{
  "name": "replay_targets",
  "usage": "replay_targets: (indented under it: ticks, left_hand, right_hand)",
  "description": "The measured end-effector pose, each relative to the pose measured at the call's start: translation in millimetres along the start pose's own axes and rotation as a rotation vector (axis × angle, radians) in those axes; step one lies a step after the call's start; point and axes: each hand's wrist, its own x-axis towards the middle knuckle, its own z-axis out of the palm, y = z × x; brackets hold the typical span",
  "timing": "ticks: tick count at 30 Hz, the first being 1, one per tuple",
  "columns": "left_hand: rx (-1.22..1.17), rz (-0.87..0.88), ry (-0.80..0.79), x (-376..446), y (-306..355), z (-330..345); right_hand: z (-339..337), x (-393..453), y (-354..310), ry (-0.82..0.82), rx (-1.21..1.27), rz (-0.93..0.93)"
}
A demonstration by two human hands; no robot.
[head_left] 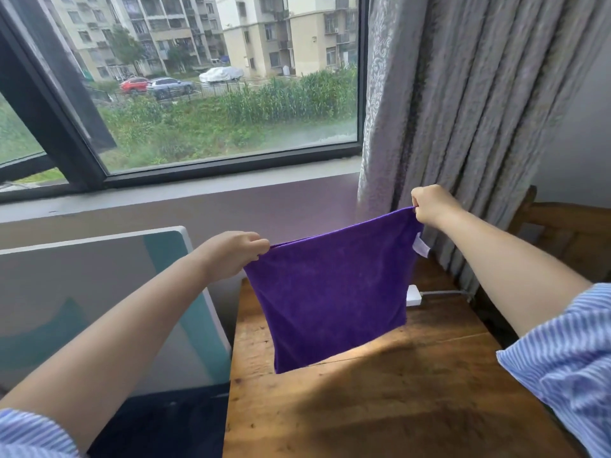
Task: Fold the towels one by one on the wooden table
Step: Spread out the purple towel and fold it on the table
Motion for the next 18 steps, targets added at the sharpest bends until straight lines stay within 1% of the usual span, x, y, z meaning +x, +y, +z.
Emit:
replay_targets:
  ticks: [3,7,11,14,18]
  left_hand:
    - [0.050,-0.030,-0.008,1,-2,4]
    - [-0.054,-0.186,0.013,4,-6,9]
    - [-0.062,-0.326,-0.073,10,-8,12]
    - [-0.008,-0.410,-0.147,16,-11,15]
    - [0.067,-0.486,-0.162,18,-16,18]
  right_hand:
    - [4,-3,-2,-0.010,-0.018,0.009]
    - [8,-6,-4,-0.023,-0.015,0.009]
    - [12,-7,-10,-0.011,-0.008,-0.022]
    - [13,-7,-15,0.001,0.001,-0.055]
    - [11,-6,-17,0.017,0.060,-0.089]
